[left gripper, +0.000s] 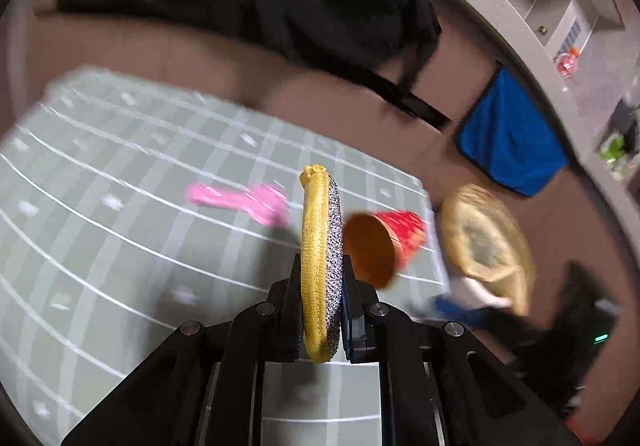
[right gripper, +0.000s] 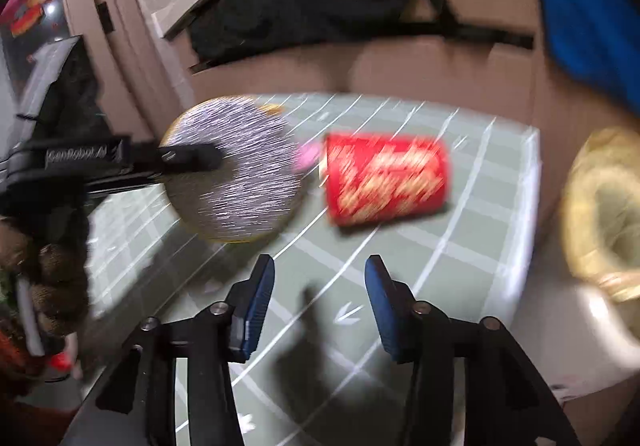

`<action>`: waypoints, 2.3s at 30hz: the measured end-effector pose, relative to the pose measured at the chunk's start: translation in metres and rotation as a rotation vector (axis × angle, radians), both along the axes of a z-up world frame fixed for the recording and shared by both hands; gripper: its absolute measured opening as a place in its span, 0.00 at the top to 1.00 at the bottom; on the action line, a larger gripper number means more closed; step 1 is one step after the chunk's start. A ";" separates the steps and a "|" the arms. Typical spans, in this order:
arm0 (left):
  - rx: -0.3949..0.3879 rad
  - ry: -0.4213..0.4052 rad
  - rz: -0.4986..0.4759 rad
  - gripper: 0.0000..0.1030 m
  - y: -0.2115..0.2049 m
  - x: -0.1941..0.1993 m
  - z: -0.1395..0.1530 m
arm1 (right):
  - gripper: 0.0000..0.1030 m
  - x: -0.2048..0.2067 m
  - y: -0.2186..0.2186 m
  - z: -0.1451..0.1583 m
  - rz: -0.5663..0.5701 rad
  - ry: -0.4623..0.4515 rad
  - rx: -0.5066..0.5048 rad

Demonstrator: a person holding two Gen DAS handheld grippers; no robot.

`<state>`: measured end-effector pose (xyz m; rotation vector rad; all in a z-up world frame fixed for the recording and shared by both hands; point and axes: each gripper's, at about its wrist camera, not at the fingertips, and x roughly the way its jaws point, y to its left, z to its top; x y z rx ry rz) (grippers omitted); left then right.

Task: Collect trash
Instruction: 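Grasp the glittery round lid by its rim with the left gripper, then lift the lid with the left gripper while the right gripper grasps the red paper cup, then carry the glittery lid and red cup over the yellow-lined bin with both grippers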

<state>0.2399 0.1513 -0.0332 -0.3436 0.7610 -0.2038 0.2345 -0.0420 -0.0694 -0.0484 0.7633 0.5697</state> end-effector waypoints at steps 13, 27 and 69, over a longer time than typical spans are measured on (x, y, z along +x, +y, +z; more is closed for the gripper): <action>0.229 -0.083 0.129 0.86 0.010 -0.027 -0.002 | 0.56 0.038 0.040 0.016 -0.081 -0.145 -0.193; 0.215 -0.090 0.096 0.86 -0.001 -0.024 -0.003 | 0.56 0.046 -0.035 0.002 -0.237 -0.064 -0.196; 0.292 -0.230 0.066 0.86 -0.029 -0.004 0.046 | 0.92 0.089 -0.048 0.050 -0.094 -0.088 0.176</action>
